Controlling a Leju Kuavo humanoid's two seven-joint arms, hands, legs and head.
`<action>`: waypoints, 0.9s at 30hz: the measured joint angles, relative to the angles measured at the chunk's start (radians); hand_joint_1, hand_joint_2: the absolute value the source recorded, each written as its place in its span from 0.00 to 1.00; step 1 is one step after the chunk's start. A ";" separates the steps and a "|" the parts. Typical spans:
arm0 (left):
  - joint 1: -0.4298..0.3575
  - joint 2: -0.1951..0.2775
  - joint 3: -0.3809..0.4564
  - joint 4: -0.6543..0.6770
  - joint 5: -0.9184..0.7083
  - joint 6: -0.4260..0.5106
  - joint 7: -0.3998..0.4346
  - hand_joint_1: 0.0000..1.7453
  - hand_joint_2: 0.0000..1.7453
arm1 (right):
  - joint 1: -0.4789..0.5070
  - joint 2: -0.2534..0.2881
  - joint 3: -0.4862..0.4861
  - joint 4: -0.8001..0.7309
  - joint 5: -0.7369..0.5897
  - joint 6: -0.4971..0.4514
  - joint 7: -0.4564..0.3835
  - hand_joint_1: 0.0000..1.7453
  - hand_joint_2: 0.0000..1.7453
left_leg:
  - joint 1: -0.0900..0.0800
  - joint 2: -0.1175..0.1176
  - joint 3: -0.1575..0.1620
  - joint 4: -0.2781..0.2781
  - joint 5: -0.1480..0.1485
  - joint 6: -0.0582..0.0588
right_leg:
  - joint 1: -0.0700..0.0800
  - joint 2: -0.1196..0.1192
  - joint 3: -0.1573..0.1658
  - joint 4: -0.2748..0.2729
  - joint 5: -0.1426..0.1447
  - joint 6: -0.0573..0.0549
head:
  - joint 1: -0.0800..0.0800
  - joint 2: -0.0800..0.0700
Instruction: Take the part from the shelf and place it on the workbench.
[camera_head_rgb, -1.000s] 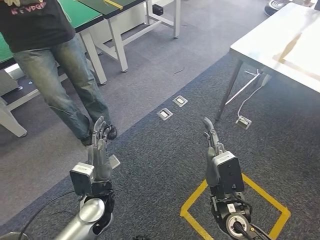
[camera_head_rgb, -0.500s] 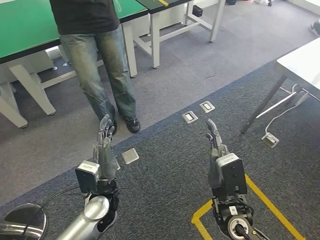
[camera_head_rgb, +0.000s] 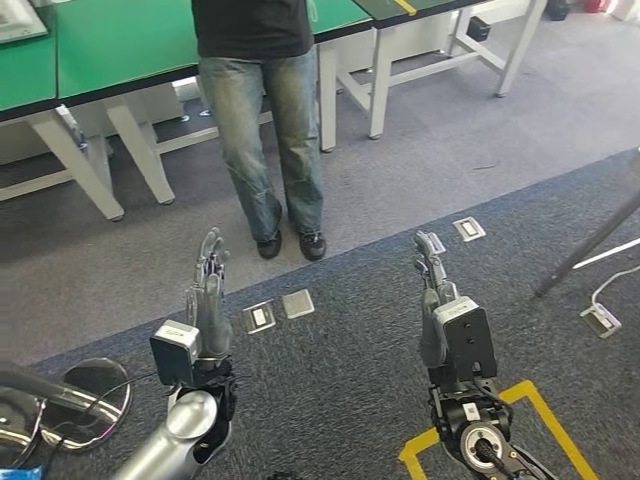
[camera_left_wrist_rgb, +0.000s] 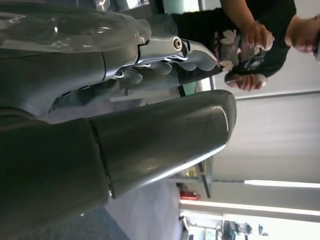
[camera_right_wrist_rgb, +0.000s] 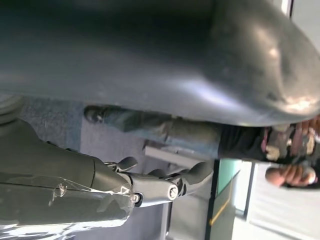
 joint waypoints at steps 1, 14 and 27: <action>0.001 0.000 0.000 0.001 0.000 -0.001 0.000 0.00 0.00 | 0.000 -0.001 0.000 0.000 0.000 0.000 0.000 0.00 0.00 | 0.004 0.004 -0.005 0.008 0.007 -0.003 | 0.000 -0.016 0.000 0.000 -0.002 0.001 | -0.004 0.000; -0.011 -0.004 0.000 0.009 0.005 -0.020 -0.008 0.00 0.00 | -0.011 -0.011 0.003 -0.002 -0.006 -0.020 0.001 0.00 0.00 | -0.001 0.000 0.161 -0.293 0.116 0.049 | -0.003 0.011 -0.095 0.253 -0.157 0.048 | 0.015 0.000; -0.010 -0.008 0.000 0.028 0.019 -0.015 -0.024 0.00 0.00 | -0.008 -0.018 0.018 0.000 -0.022 -0.024 -0.024 0.00 0.00 | -0.004 -0.069 0.110 -0.214 0.085 0.008 | -0.012 0.052 -0.011 0.013 -0.007 0.014 | 0.014 0.000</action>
